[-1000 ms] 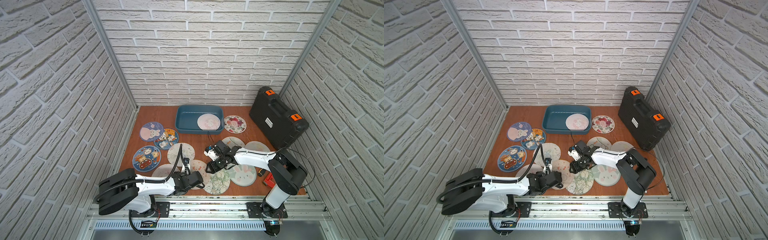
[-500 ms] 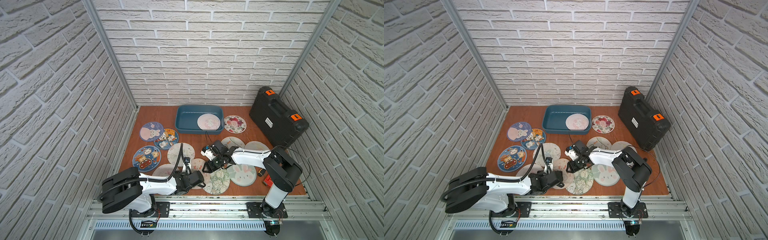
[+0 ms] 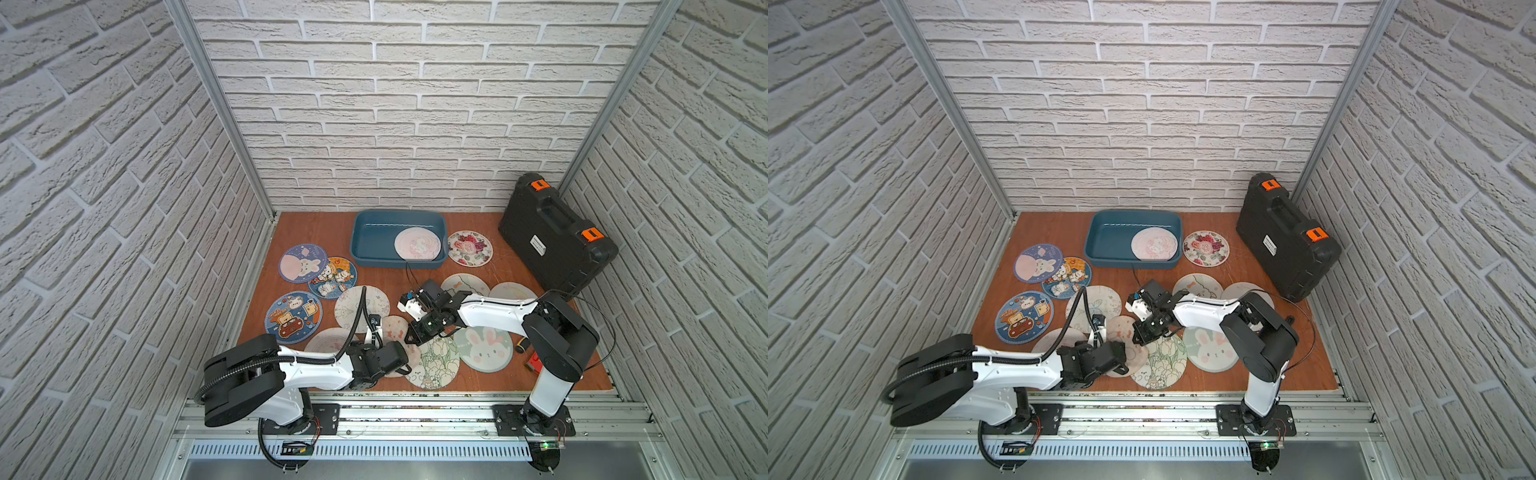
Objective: Put the coasters into the storage box
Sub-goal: Pick up the coaster from the center of the board, then place the coaster in the storage box.
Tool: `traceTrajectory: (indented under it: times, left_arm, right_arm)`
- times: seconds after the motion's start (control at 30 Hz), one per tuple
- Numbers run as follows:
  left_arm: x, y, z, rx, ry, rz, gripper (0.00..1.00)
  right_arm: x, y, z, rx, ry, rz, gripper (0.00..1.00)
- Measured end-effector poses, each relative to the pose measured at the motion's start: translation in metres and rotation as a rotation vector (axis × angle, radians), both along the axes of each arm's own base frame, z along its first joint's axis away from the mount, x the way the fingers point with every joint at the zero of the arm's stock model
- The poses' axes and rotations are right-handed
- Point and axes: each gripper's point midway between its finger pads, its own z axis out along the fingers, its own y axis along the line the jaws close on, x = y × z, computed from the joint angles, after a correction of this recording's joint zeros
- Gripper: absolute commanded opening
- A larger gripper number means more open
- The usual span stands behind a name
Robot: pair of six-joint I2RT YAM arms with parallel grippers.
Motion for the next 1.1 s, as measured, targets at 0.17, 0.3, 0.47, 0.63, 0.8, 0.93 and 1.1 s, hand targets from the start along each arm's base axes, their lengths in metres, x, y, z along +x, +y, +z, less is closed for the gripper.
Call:
traceTrajectory:
  times: [0.17, 0.3, 0.47, 0.63, 0.8, 0.93, 1.1]
  left_arm:
    - [0.001, 0.002, 0.015, -0.014, -0.020, -0.014, 0.98]
    - [0.012, 0.004, 0.043, -0.092, -0.080, 0.008, 0.98]
    - [0.030, 0.024, 0.071, -0.164, -0.157, 0.068, 0.98]
    - [0.046, 0.043, 0.090, -0.206, -0.225, 0.119, 0.98]
    - [0.056, 0.052, 0.102, -0.237, -0.282, 0.138, 0.98]
    - [0.064, 0.055, 0.107, -0.242, -0.306, 0.142, 0.98]
    - [0.073, 0.051, 0.103, -0.257, -0.298, 0.138, 0.98]
  right_arm:
    - [0.020, 0.008, 0.021, -0.004, -0.069, -0.009, 0.06]
    - [0.040, 0.014, 0.044, 0.015, -0.139, -0.029, 0.06]
    - [0.067, 0.020, 0.076, 0.032, -0.227, -0.049, 0.06]
    - [0.098, 0.019, 0.111, 0.055, -0.311, -0.090, 0.06]
    - [0.137, 0.011, 0.155, 0.103, -0.404, -0.157, 0.06]
    - [0.168, 0.002, 0.179, 0.142, -0.457, -0.210, 0.06]
    - [0.209, -0.004, 0.187, 0.178, -0.507, -0.263, 0.06]
